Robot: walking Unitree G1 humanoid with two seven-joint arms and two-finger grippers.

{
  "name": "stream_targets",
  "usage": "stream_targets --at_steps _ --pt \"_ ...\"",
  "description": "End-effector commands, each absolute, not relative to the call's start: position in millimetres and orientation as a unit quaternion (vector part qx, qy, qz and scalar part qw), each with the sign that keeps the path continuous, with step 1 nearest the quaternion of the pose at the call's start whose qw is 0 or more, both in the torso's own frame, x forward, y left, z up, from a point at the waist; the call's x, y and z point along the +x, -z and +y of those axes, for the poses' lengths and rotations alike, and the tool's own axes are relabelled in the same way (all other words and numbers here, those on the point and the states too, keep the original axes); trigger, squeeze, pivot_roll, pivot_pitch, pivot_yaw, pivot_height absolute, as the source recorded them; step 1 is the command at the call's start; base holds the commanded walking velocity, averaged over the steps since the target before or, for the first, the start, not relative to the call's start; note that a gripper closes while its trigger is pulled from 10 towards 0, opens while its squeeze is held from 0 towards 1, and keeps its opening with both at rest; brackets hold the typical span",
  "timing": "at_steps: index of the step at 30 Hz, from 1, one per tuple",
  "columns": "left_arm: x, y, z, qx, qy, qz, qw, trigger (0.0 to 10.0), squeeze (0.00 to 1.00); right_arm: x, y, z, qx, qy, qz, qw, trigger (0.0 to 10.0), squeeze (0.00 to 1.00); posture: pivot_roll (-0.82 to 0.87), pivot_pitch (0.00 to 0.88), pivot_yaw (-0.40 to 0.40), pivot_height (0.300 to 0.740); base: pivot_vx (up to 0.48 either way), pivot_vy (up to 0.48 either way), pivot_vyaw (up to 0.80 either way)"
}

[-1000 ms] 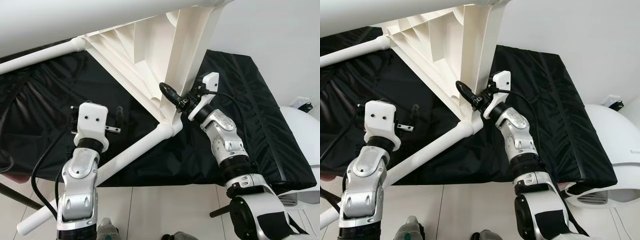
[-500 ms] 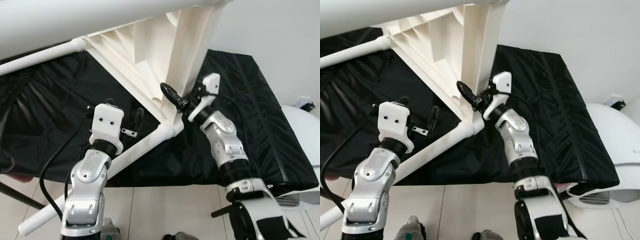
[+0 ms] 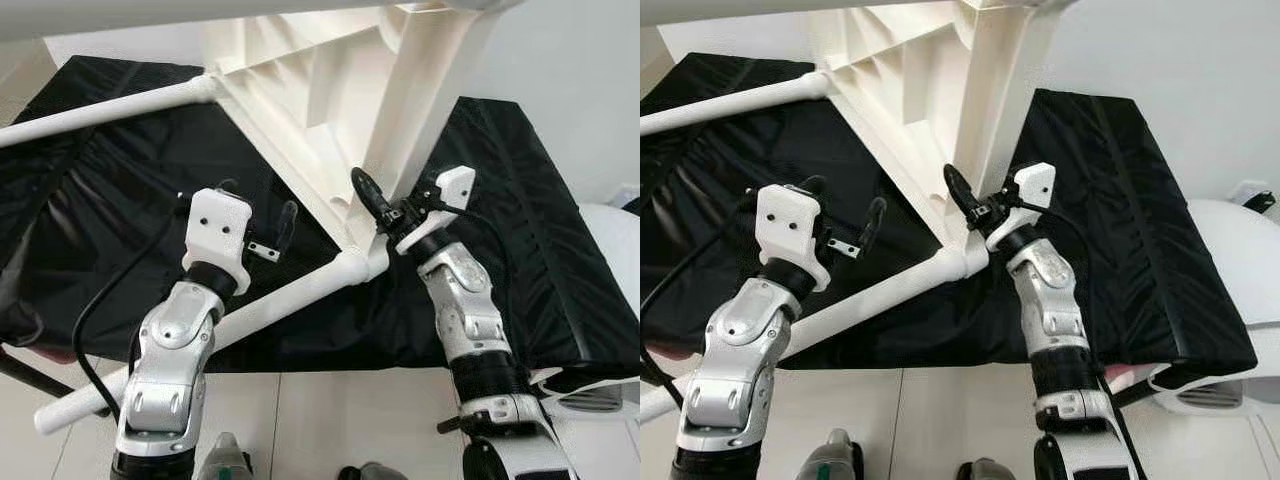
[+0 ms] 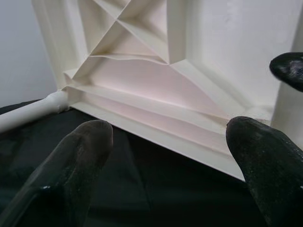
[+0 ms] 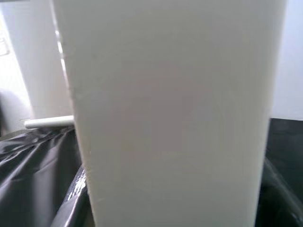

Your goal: Building children table

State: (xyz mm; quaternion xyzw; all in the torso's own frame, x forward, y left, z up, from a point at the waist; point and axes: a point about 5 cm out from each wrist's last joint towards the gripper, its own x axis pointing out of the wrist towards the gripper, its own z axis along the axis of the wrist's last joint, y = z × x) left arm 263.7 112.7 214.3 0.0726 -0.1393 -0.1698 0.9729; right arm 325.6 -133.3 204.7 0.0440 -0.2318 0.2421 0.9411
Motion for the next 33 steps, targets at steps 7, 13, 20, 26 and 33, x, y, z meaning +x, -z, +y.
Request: stream_targets --at_steps 7,13,20,26,33 --pt "266.2 -211.2 98.8 0.072 0.267 -0.124 0.953 10.0 0.00 302.1 -220.9 -184.4 0.002 -0.084 -0.284 0.955 0.0 0.00 -0.04 0.116 0.057 0.740 0.000 0.000 0.00" --pt "268.6 -211.7 96.3 0.067 0.276 -0.122 0.951 10.0 0.00 292.7 -218.1 -205.6 -0.030 0.000 -0.276 0.961 0.0 0.00 -0.06 0.126 0.075 0.740 0.000 0.000 0.00" --pt "271.0 -212.8 94.2 0.065 0.283 -0.123 0.949 10.0 0.00 287.6 -211.4 -214.4 -0.036 0.052 -0.257 0.964 0.0 0.00 -0.06 0.129 0.074 0.740 0.000 0.000 0.00" --pt "272.2 -214.1 96.8 0.063 0.274 -0.122 0.952 10.0 0.00 293.2 -205.7 -196.1 -0.007 -0.003 -0.233 0.973 10.0 0.00 -0.05 0.132 0.065 0.740 0.000 0.000 0.00" --pt "273.4 -214.7 101.4 0.062 0.254 -0.122 0.958 10.0 0.00 300.1 -206.0 -183.6 0.002 -0.069 -0.215 0.974 10.0 1.00 -0.03 0.134 0.045 0.740 0.000 0.000 0.00"
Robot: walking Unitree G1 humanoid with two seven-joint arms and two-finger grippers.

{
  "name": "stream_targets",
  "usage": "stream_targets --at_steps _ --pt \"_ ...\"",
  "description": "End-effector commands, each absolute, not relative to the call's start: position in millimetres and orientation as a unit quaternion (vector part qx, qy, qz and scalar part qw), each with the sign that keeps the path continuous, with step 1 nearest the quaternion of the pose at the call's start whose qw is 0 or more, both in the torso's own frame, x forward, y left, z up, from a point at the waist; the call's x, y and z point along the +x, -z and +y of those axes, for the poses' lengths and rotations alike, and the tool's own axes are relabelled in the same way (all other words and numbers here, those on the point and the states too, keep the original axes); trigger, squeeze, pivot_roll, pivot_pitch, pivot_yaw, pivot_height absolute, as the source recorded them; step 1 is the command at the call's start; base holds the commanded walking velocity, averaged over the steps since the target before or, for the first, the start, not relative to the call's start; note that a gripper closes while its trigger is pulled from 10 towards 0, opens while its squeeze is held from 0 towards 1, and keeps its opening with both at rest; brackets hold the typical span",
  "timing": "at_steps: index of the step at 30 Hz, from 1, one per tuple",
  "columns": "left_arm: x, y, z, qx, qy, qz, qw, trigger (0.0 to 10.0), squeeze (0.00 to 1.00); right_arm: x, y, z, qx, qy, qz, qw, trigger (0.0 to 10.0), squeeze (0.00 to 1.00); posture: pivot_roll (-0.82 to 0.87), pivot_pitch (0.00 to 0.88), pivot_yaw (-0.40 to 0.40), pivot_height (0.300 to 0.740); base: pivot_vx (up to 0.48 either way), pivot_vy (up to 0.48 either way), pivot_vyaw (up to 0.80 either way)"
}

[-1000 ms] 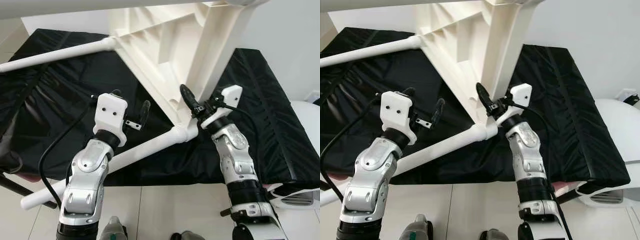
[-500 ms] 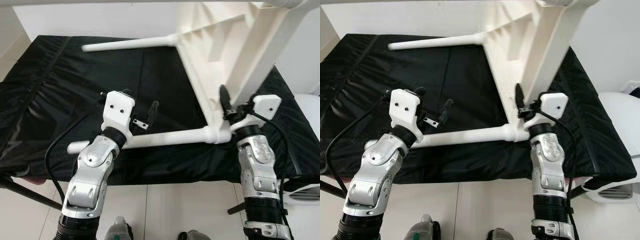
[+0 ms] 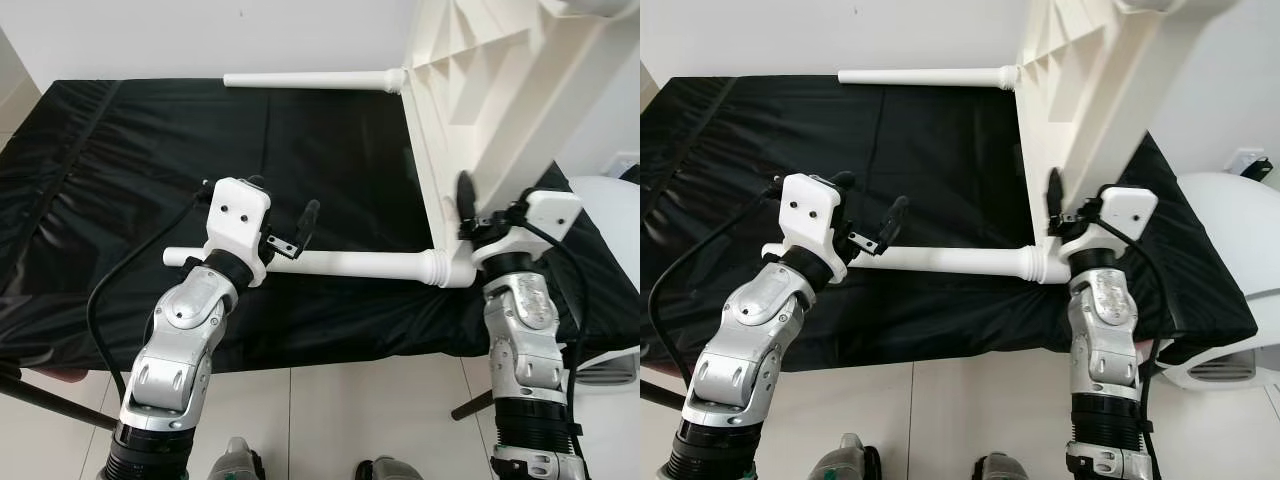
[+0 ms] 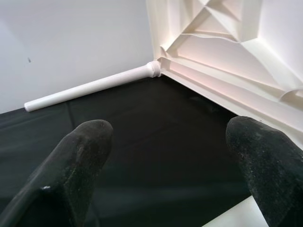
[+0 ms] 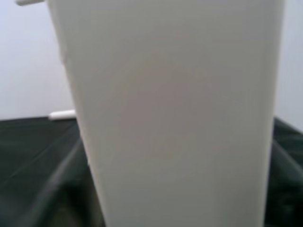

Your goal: Building children table

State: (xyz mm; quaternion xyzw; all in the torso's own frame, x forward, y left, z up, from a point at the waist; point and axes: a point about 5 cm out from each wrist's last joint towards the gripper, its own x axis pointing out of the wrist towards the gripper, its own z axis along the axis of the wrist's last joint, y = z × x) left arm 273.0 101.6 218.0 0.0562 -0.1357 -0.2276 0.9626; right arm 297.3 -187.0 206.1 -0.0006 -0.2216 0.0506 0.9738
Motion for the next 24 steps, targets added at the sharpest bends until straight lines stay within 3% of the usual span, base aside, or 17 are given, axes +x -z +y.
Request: stream_targets --at_steps 1,17,18,24 --pt "273.4 -214.7 101.4 0.062 0.254 -0.122 0.958 10.0 0.00 300.1 -206.0 -183.6 0.002 -0.069 -0.215 0.974 10.0 1.00 -0.03 0.134 0.045 0.740 0.000 0.000 0.00" --pt "274.9 -213.4 111.9 0.063 0.222 -0.120 0.966 10.0 0.00 290.1 -224.9 -185.3 -0.005 -0.089 -0.256 0.963 10.0 1.00 -0.01 0.119 0.022 0.740 0.000 0.000 0.00" --pt "275.3 -212.8 113.5 0.065 0.218 -0.119 0.967 10.0 0.00 288.1 -224.8 -185.4 -0.008 -0.086 -0.257 0.963 10.0 0.00 -0.01 0.119 0.022 0.740 0.000 0.000 0.00" --pt "278.3 -209.9 123.6 0.065 0.183 -0.117 0.974 10.0 0.00 266.3 -213.9 -177.4 -0.038 -0.053 -0.266 0.962 10.0 0.00 -0.01 0.122 0.031 0.740 0.000 0.000 0.00"
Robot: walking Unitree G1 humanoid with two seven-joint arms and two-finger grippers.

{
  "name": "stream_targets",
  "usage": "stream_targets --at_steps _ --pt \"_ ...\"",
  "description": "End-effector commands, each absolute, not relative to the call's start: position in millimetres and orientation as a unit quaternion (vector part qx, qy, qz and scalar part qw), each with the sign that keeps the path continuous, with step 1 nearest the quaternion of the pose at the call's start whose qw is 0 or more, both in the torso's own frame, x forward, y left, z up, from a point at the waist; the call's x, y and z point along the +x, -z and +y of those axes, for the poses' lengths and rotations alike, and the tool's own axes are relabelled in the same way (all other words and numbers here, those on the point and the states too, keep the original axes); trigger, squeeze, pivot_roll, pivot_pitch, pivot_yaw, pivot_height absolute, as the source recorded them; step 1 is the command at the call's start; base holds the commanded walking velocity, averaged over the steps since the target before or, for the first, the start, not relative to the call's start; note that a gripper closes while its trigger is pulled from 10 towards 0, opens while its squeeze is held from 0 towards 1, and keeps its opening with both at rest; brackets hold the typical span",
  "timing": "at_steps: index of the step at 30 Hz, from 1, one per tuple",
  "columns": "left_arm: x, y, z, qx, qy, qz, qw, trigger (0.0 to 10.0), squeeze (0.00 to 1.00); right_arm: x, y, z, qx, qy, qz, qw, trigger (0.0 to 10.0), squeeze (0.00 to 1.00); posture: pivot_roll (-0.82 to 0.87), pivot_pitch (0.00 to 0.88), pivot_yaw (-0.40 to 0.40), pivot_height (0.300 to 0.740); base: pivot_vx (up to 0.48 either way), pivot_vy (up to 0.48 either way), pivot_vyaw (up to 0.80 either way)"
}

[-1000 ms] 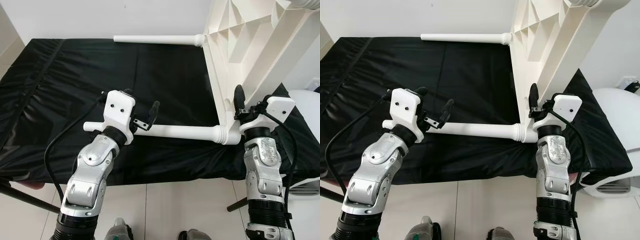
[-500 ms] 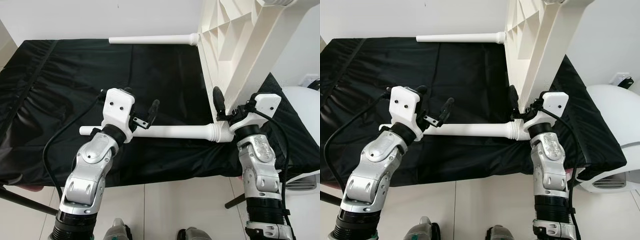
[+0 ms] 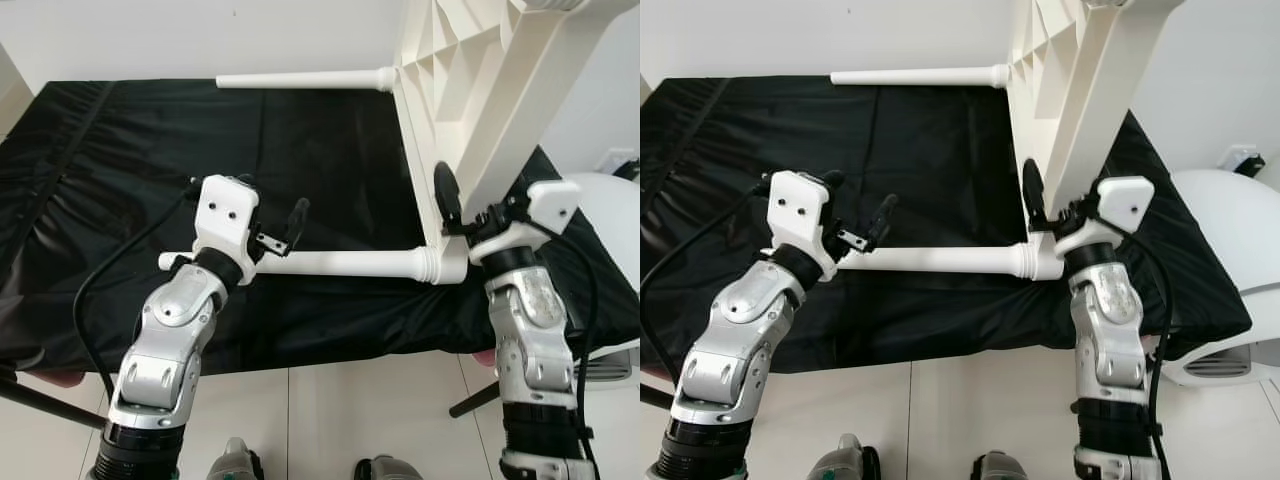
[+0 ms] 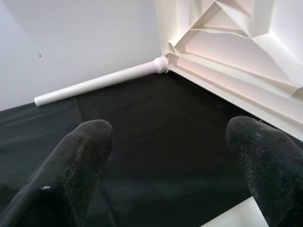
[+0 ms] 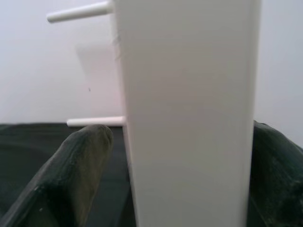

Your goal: Building children table

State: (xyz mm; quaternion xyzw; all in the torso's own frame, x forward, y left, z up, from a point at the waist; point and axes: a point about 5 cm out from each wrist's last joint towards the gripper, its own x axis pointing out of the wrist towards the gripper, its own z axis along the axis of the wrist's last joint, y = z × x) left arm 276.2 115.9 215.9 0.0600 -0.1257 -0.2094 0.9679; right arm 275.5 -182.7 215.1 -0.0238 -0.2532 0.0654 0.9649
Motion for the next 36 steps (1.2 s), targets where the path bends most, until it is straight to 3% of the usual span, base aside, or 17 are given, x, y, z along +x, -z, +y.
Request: stream_targets --at_steps 1,16,26,36 --pt "278.3 -209.9 123.6 0.065 0.183 -0.117 0.974 10.0 0.00 266.3 -213.9 -177.4 -0.038 -0.053 -0.266 0.962 10.0 0.00 -0.01 0.122 0.031 0.740 0.000 0.000 0.00" --pt "284.1 -201.5 131.8 0.083 0.131 -0.105 0.982 10.0 0.00 234.3 -184.4 -164.2 -0.075 -0.023 -0.242 0.967 10.0 0.00 -0.01 0.133 0.061 0.740 0.000 0.000 0.00" --pt "284.5 -199.4 131.9 0.083 0.127 -0.109 0.982 10.0 0.00 223.4 -174.7 -146.7 -0.082 -0.076 -0.234 0.966 10.0 0.00 -0.01 0.132 0.067 0.740 0.000 0.000 0.00" --pt "279.6 -197.8 136.5 0.107 0.112 -0.120 0.981 10.0 0.00 235.9 -168.9 -130.7 -0.053 -0.166 -0.205 0.963 10.0 0.00 0.03 0.139 0.032 0.740 0.000 0.000 0.00"
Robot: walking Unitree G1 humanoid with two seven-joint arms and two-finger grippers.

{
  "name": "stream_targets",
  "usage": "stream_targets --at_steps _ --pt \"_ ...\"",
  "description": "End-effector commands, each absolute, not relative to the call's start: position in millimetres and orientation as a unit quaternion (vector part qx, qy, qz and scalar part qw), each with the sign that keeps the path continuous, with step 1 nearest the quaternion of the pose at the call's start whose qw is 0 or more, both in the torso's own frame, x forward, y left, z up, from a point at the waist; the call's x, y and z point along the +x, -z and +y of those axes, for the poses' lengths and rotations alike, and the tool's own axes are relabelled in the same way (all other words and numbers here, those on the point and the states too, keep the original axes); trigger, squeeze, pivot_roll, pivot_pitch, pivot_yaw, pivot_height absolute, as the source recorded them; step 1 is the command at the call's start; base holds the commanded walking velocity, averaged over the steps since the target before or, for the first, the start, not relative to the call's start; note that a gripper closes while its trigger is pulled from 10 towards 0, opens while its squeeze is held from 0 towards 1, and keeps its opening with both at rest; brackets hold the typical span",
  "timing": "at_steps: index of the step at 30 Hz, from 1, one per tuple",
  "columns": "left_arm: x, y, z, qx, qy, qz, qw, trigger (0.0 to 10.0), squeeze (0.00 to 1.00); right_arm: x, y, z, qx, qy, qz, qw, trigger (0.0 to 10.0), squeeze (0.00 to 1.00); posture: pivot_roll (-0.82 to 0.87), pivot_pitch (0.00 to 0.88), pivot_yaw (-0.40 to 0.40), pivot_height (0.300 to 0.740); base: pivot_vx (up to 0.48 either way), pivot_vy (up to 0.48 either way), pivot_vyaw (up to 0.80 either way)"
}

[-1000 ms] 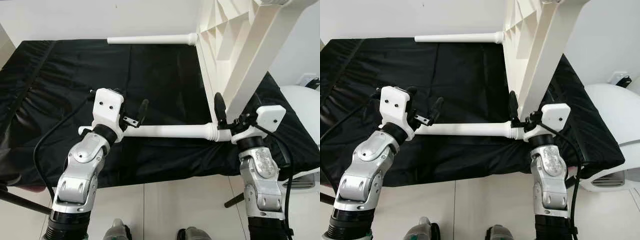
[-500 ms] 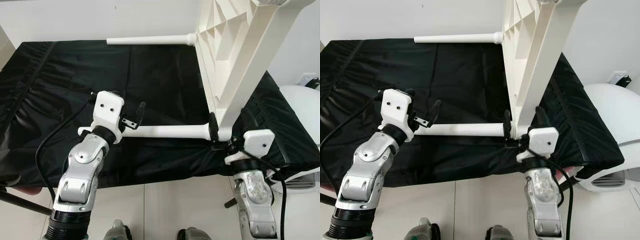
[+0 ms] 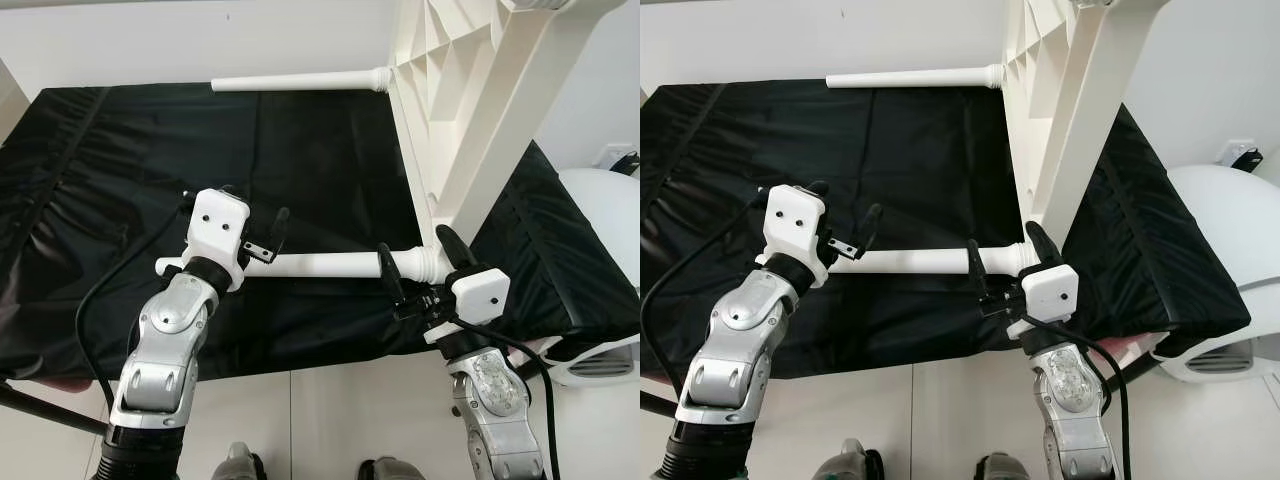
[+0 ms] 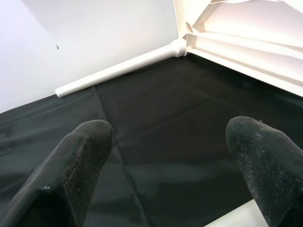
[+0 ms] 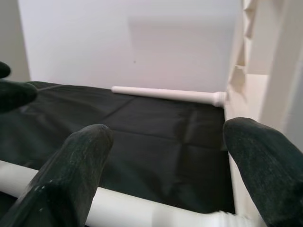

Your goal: Building children table

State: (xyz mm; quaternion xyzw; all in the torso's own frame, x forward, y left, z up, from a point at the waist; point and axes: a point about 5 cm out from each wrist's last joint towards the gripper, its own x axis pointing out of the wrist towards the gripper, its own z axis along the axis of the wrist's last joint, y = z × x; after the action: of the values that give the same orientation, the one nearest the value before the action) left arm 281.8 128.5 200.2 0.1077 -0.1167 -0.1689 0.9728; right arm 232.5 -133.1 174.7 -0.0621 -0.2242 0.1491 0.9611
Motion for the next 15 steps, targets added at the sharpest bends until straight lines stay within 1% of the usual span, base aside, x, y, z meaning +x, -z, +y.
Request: stream_targets --at_steps 1,7,15 --pt "279.6 -197.8 136.5 0.107 0.112 -0.120 0.981 10.0 0.00 235.9 -168.9 -130.7 -0.053 -0.166 -0.205 0.963 10.0 0.00 0.03 0.139 0.032 0.740 0.000 0.000 0.00" --pt "274.4 -193.2 138.3 0.110 0.101 -0.118 0.982 10.0 0.00 242.1 -164.0 -130.3 -0.024 -0.179 -0.184 0.966 10.0 0.00 0.04 0.138 0.022 0.740 0.000 0.000 0.00" --pt "269.7 -191.3 140.8 0.133 0.094 -0.125 0.979 10.0 0.00 246.5 -164.3 -129.1 -0.024 -0.188 -0.182 0.965 10.0 0.00 0.06 0.137 0.000 0.740 0.000 0.000 0.00"
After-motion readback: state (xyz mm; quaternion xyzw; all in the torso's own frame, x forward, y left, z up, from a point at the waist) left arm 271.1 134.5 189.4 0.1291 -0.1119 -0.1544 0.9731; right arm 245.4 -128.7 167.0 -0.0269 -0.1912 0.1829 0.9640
